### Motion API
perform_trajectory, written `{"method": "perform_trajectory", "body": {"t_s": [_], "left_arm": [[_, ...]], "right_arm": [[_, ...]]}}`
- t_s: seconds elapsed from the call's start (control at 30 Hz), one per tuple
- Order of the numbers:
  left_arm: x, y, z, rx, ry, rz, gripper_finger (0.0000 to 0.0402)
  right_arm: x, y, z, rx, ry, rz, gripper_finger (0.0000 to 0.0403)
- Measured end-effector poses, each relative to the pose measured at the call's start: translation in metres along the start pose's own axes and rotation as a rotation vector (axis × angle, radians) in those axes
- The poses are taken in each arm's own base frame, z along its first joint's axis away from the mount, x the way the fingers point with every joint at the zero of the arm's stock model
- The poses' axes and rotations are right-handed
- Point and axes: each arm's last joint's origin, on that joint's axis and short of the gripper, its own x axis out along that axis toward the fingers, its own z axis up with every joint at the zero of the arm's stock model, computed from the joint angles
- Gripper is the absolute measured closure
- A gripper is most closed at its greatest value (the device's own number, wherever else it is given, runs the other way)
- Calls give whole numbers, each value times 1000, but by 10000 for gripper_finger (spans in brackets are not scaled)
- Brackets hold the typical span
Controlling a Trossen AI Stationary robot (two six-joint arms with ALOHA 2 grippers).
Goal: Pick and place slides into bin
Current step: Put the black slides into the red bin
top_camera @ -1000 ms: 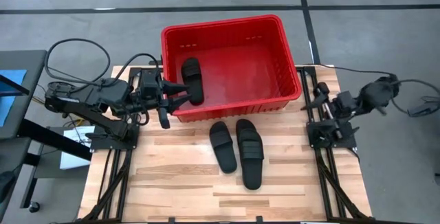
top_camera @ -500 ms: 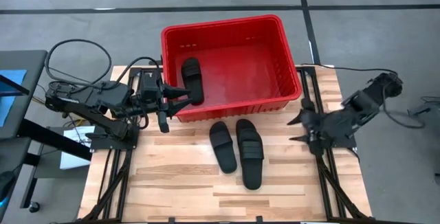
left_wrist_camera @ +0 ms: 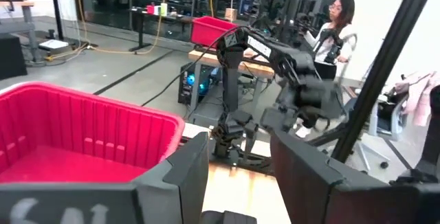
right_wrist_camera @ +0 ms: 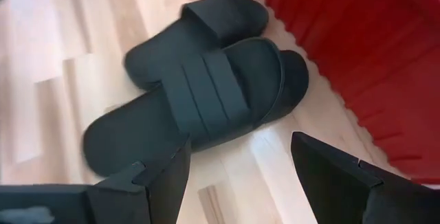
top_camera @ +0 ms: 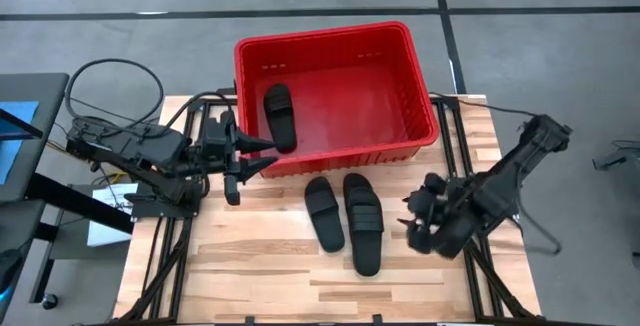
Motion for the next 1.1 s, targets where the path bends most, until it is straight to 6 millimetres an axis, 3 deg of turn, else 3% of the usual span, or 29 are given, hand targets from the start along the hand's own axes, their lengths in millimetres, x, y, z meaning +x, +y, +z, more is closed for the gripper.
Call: {"method": "perform_trajectory", "body": {"t_s": [0.27,0.63,0.83,1.1], "left_arm": [[-2,-3,-1,29,2,-17,255],[-2,-3,-3,93,26,-20,255],[-2,-2,-4,106,37,-19,255],[-2,-2,-5,114,49,-16,255]], "right_arm": [[44,39,-20,14,65,-156,159],[100,76,-47,57,100,-261,159],[118,83,-46,85,92,-251,159],[122,78,-40,91,73,-287,159]]}}
